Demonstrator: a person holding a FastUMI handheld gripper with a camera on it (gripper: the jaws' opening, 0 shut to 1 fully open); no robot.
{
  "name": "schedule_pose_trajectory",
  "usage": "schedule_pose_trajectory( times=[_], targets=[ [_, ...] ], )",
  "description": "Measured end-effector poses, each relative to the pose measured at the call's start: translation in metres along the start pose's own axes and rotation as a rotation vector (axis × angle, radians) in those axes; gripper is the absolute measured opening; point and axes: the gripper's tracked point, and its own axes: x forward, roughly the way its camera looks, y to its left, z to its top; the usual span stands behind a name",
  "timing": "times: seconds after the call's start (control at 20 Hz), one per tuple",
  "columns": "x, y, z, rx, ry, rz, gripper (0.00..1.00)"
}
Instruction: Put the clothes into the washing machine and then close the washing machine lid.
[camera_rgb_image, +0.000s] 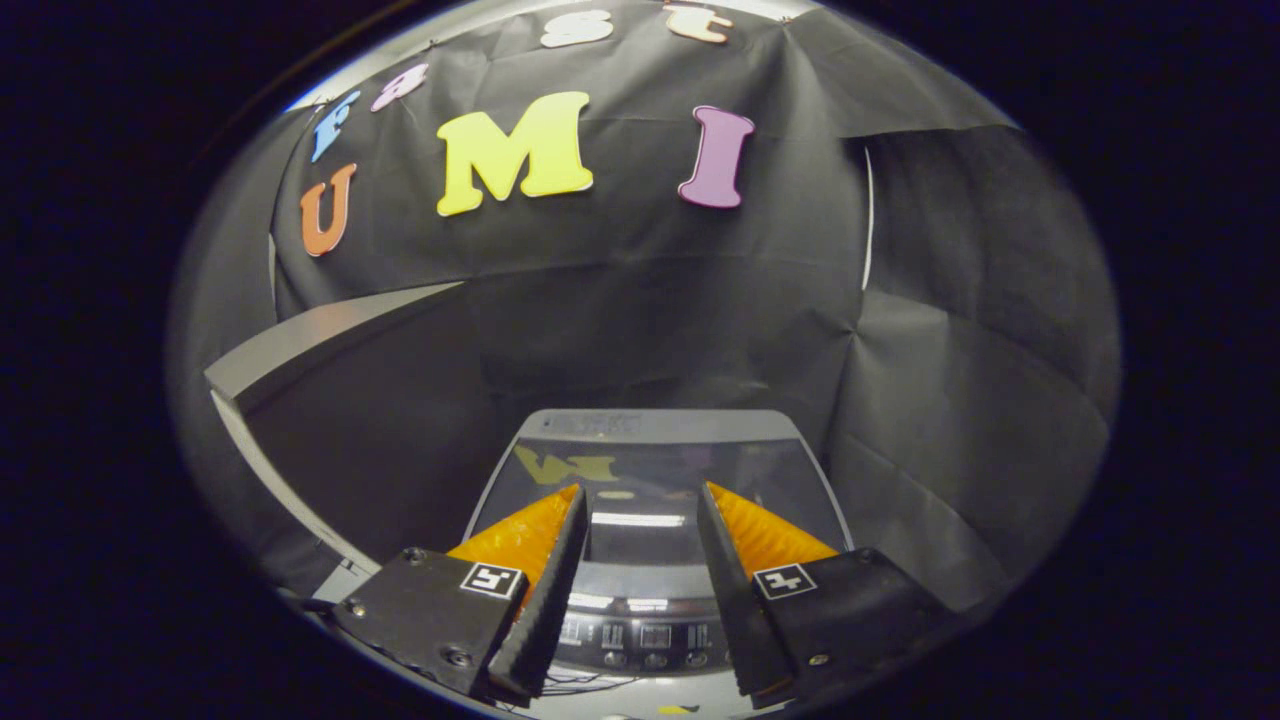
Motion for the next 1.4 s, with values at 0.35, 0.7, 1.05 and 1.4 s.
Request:
schedule_pose_trajectory(
  times=[0.35,0.7,1.05,1.4],
  targets=[
    [-0.148,0.016,-0.073,-0.002,-0.003,-0.061,0.71],
    [-0.310,0.048,-0.122,0.049,-0.058,-0.083,0.72],
    [-0.430,0.050,-0.102,-0.028,-0.203,-0.134,0.74],
    [-0.459,0.028,-0.103,-0.027,-0.268,-0.153,0.76]
  ],
)
